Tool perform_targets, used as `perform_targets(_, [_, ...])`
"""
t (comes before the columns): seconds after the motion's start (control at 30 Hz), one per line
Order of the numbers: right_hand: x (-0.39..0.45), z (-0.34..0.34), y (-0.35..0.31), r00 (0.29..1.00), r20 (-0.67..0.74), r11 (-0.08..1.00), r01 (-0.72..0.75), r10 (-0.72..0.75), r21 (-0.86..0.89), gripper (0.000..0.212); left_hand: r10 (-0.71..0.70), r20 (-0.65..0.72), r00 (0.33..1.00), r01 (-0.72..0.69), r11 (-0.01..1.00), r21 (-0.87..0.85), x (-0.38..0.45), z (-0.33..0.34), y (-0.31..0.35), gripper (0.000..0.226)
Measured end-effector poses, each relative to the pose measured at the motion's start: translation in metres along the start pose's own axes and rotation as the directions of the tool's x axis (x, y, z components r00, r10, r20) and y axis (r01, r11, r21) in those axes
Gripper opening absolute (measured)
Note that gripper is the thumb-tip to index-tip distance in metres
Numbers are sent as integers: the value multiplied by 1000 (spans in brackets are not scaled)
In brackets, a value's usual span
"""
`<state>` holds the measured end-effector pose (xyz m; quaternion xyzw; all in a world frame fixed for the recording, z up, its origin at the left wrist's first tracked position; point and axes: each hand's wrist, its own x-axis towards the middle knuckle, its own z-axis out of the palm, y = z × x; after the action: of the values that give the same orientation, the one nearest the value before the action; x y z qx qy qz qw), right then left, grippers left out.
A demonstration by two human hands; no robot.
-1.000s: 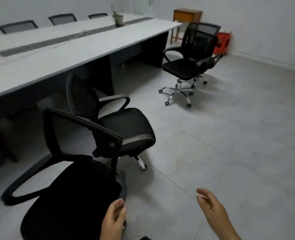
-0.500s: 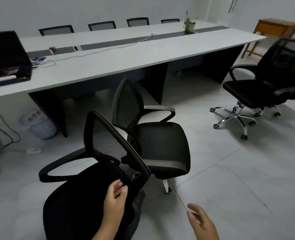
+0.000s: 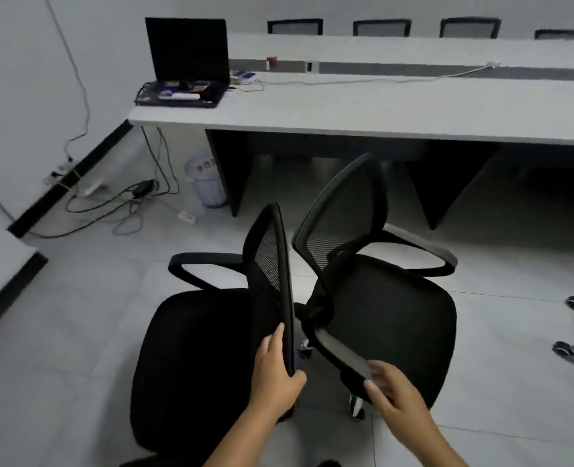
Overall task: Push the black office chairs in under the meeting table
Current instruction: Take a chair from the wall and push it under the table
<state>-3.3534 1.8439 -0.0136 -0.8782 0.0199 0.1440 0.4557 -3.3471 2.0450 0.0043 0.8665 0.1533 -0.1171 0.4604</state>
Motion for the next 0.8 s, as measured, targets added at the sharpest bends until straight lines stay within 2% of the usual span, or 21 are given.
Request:
perform_targets(0.07, [22,3,-13,976,118,966,203,-186,-161,33,23,9,1000,-23,1000,-4,-13,-6,-12,79])
perform_targets(0.13, [43,10,-34,919,217,880,382,-329,-281,42,15,30,999,-16,1000,5,-30,-15,-27,77])
perform_targets(0.23, [73,31,-63,749,374,617,663,-547,-424,49,0,44,999,1,1000,-19,-61,-35,-58,75])
perform_targets(0.33, [91,56,-86,629,507,407,773,-590,-486,61,-58,-9,998,58,998,19,-96,-61,-82,68])
perform_targets(0.4, [95,71,-100,558,554,290,816,-618,-500,47,-115,-96,989,127,983,132,-113,-77,-92,60])
perform_targets(0.47, [94,84,-109,519,577,235,836,-631,-496,42,-147,-204,968,203,936,287,-122,-86,-105,46])
perform_targets(0.57, [74,100,-114,536,593,211,822,-601,-529,39,-156,-314,937,287,857,429,-128,-89,-109,41])
perform_targets(0.6, [63,105,-114,553,595,222,813,-583,-539,39,-139,-337,931,286,852,439,-127,-89,-116,50])
perform_targets(0.67, [45,116,-118,589,569,252,788,-574,-562,38,-10,-413,911,251,807,535,-124,-91,-135,72])
perform_targets(0.7, [37,120,-124,625,556,269,761,-548,-590,37,72,-446,892,228,780,582,-124,-95,-145,76])
perform_targets(0.73, [30,124,-134,672,551,294,726,-494,-621,39,151,-468,871,203,756,622,-124,-100,-154,76])
perform_targets(0.77, [23,129,-145,717,584,306,694,-381,-652,42,228,-473,851,172,730,662,-124,-107,-164,74])
perform_targets(0.8, [18,134,-149,734,604,293,678,-309,-674,45,277,-460,844,143,709,690,-124,-114,-174,72])
